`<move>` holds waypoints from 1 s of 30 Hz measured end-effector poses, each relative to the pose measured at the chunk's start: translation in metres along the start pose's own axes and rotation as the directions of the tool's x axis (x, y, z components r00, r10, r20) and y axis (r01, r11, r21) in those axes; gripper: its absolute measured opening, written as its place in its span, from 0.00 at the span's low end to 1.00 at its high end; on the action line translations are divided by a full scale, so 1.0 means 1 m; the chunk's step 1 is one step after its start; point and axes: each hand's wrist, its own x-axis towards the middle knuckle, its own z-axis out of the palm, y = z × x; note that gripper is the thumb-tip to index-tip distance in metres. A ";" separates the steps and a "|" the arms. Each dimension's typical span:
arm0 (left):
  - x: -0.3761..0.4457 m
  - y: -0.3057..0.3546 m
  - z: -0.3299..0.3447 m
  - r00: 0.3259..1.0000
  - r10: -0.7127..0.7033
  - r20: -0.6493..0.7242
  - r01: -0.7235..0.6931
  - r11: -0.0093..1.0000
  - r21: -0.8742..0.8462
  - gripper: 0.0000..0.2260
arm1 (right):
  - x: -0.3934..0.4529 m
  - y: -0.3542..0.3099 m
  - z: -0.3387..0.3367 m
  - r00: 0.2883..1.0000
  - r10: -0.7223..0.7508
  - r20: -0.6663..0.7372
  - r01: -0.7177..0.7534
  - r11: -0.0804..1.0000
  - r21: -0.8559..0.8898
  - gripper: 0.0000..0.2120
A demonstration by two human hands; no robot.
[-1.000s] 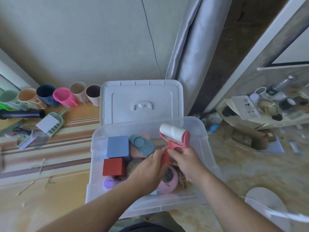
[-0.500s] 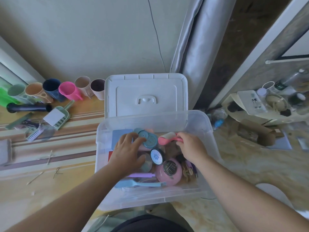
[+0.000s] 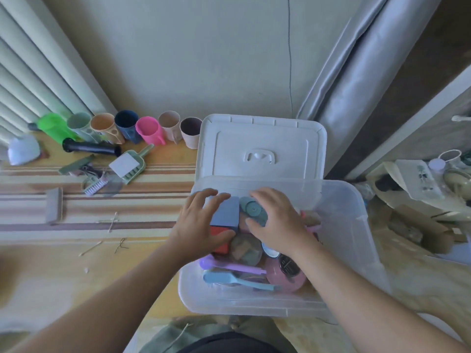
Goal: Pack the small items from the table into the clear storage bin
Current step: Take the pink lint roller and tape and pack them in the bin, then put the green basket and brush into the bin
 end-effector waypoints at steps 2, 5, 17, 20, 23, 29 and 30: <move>-0.007 -0.025 -0.022 0.996 -0.056 -0.068 0.055 0.998 -0.013 0.35 | 0.017 -0.031 0.015 0.998 -0.045 0.049 0.045 0.999 0.004 0.28; -0.025 -0.079 -0.058 0.969 -0.207 -0.138 0.205 0.978 -0.027 0.34 | 0.047 -0.077 0.044 0.987 -0.115 0.115 0.114 0.993 0.019 0.27; -0.119 -0.361 -0.135 0.751 -0.659 -0.040 0.660 0.751 0.022 0.30 | 0.183 -0.235 0.243 0.923 -0.087 0.374 0.107 0.994 -0.033 0.27; -0.121 -0.414 -0.139 0.691 -0.723 0.012 0.720 0.690 0.071 0.32 | 0.219 -0.253 0.300 0.884 -0.002 0.468 0.051 0.994 -0.093 0.27; -0.112 -0.456 -0.136 0.636 -0.769 0.061 0.766 0.639 0.066 0.35 | 0.247 -0.258 0.346 0.843 0.094 0.530 0.004 0.984 -0.179 0.28; -0.080 -0.503 -0.119 0.579 -0.807 0.116 0.814 0.579 -0.031 0.37 | 0.296 -0.263 0.399 0.865 0.103 0.491 0.012 0.974 -0.225 0.30; -0.076 -0.509 -0.118 0.575 -0.810 0.119 0.817 0.577 -0.015 0.36 | 0.306 -0.266 0.405 0.881 0.078 0.468 0.024 0.978 -0.208 0.31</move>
